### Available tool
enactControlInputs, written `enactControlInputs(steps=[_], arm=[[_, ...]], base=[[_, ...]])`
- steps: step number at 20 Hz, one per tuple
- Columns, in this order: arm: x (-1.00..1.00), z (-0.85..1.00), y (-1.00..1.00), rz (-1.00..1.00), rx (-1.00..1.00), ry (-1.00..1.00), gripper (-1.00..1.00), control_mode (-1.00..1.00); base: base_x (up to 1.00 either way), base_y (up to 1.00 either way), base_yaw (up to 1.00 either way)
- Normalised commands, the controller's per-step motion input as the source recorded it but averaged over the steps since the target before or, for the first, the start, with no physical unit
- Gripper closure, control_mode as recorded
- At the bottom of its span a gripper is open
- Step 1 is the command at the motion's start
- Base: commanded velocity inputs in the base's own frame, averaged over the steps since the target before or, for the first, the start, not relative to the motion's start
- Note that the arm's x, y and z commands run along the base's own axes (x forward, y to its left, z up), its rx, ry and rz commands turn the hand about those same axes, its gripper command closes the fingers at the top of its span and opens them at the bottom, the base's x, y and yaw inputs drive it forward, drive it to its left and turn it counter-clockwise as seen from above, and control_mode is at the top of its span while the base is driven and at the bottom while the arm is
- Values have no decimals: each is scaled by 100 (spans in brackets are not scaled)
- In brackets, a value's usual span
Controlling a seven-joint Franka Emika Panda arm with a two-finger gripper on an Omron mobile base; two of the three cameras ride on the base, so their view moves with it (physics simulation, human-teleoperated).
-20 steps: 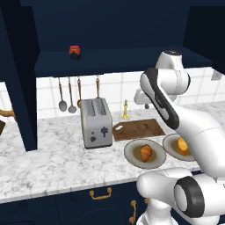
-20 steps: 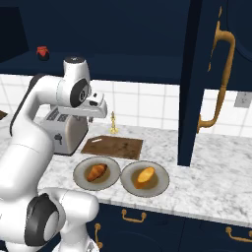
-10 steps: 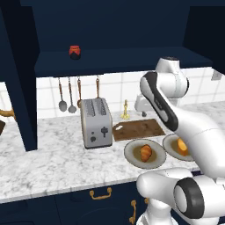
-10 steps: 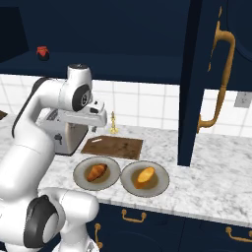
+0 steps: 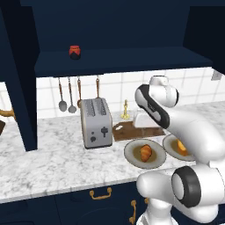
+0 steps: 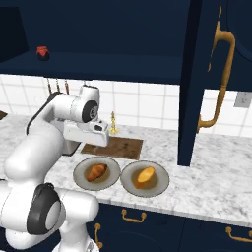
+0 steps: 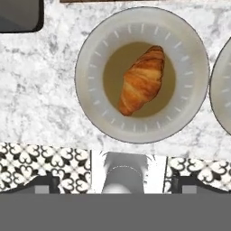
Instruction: From the different types of pastries on the counter, select a croissant and place it on the cutting board. Then retrieve a jar of jam from the cabinet and place it alongside the croissant on the cutting board.
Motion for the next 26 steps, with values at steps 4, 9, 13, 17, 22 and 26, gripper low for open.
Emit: enactControlInputs(steps=[4, 9, 13, 17, 22, 26], arm=[[0, -71, 0, 0, 0, 28, -100, -100], [0, -5, 0, 0, 0, 1, -100, -100], [0, -24, 0, 0, 0, 0, -100, -100], [0, -26, -1, 0, 0, 0, -100, -100], [0, -47, 0, 0, 0, 5, -100, -100], [0, -39, 0, 0, 0, 1, -100, -100]], base=[[0, 0, 0], [0, 0, 0], [0, 0, 0], [0, 0, 0], [0, 0, 0], [0, 0, 0]])
